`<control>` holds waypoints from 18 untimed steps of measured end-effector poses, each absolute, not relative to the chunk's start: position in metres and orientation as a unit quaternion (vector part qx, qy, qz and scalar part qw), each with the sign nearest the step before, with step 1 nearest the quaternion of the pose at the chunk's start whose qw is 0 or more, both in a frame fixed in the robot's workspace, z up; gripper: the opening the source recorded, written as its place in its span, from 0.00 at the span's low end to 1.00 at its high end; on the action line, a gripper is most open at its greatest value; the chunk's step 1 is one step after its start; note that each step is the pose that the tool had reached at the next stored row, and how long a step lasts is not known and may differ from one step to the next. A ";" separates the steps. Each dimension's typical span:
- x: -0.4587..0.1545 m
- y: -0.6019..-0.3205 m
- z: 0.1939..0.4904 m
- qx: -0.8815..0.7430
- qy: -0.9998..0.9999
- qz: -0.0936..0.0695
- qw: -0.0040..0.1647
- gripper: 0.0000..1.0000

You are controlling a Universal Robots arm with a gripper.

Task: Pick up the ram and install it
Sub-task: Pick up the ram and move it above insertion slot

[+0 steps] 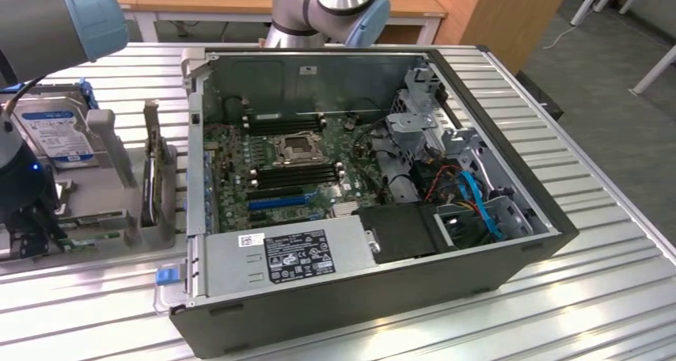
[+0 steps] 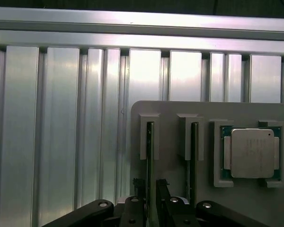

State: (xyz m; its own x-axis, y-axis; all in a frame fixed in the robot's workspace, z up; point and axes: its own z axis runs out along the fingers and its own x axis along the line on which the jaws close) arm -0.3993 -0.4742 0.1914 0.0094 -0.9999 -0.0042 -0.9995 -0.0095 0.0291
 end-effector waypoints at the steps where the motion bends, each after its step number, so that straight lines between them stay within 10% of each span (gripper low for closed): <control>1: -0.399 -0.474 0.191 0.710 -0.704 -0.012 0.009 0.24; 18: -0.399 -0.474 0.191 0.710 -0.704 -0.012 0.009 0.14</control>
State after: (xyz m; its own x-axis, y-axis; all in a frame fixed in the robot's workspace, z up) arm -0.3992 -0.4743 0.1914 0.0095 -0.9999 -0.0044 -0.9995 -0.0096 0.0290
